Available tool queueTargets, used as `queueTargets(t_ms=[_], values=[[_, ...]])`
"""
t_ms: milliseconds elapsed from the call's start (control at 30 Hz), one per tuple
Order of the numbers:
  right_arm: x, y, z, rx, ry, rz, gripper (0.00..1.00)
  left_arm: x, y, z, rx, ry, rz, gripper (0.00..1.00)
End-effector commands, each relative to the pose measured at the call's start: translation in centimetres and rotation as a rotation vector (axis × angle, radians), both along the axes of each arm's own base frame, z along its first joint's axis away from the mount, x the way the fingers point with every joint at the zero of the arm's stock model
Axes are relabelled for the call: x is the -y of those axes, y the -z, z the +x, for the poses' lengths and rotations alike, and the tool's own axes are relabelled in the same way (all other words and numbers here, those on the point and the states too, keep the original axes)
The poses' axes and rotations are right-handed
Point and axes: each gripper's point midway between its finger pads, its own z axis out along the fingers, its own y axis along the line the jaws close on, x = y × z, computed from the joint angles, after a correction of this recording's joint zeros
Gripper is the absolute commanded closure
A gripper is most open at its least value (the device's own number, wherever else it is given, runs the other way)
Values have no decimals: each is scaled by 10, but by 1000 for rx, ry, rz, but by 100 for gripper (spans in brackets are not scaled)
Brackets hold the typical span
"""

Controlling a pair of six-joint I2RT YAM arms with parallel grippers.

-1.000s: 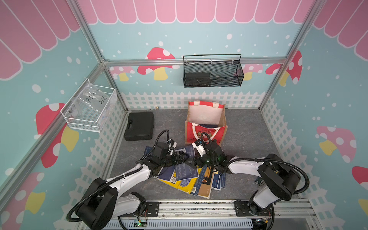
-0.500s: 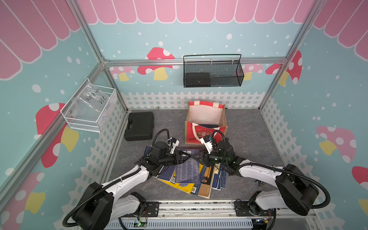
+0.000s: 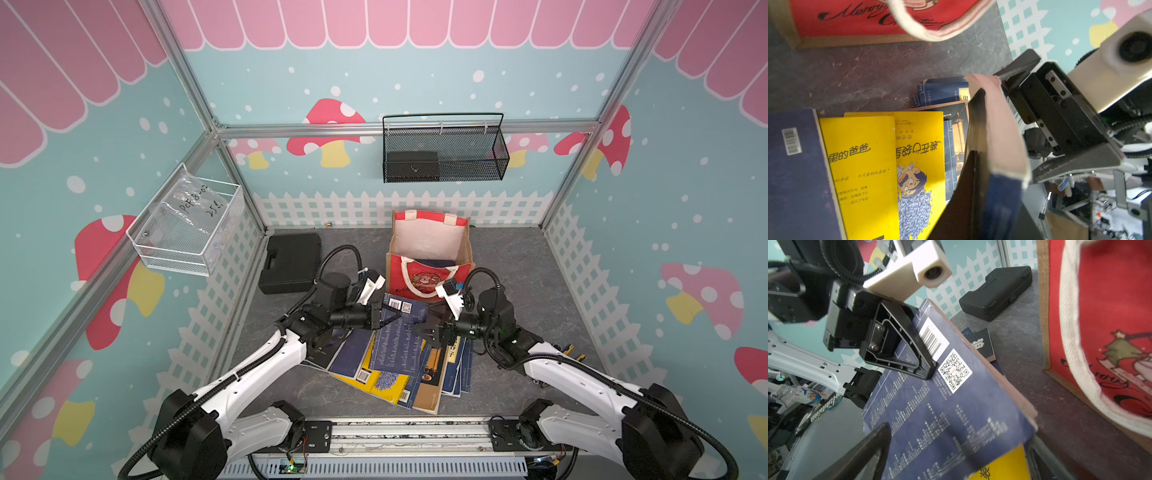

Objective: Put the books into the canvas bag
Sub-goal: Pick up the book from the book.

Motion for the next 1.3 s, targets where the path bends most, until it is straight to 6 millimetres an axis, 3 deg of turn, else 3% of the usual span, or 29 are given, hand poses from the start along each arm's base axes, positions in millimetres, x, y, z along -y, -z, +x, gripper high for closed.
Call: queueTargets(t_ms=[0, 100, 200, 367, 600, 667, 767, 933, 967, 1067, 1167, 1233, 1267], values=[[2, -20, -17, 83, -95, -60, 0, 12, 1, -51, -4, 292, 123, 100], [3, -34, -17, 93, -112, -101, 0, 20, 3, -68, 22, 414, 212, 100], [4, -41, -23, 97, -142, -122, 1, 22, 0, -65, 47, 440, 239, 100], [3, -33, -40, 34, -231, -146, 3, 23, -18, -65, 118, 473, 224, 100], [6, -21, -62, -4, -310, -123, 5, 25, -25, -77, 110, 555, 192, 100], [4, -17, -63, -15, -329, -121, 11, 26, -26, -80, 101, 575, 171, 100], [1, -12, -65, -28, -364, -117, 28, 25, -27, -83, 95, 588, 164, 100], [-5, -26, -66, -3, -418, -85, 97, 22, -24, -85, 98, 587, 177, 100], [-5, -30, -65, 3, -417, -82, 100, 21, -25, -85, 103, 582, 183, 100], [-6, -49, -62, 41, -405, -63, 100, 14, -27, -73, 151, 505, 234, 72], [0, -76, -43, 70, -317, -42, 100, -8, -35, -33, 238, 256, 282, 42], [8, -97, -21, 47, -238, -13, 100, -33, -46, -3, 290, 50, 277, 14], [11, -106, -12, 32, -213, 3, 100, -45, -50, 7, 310, -32, 270, 10]])
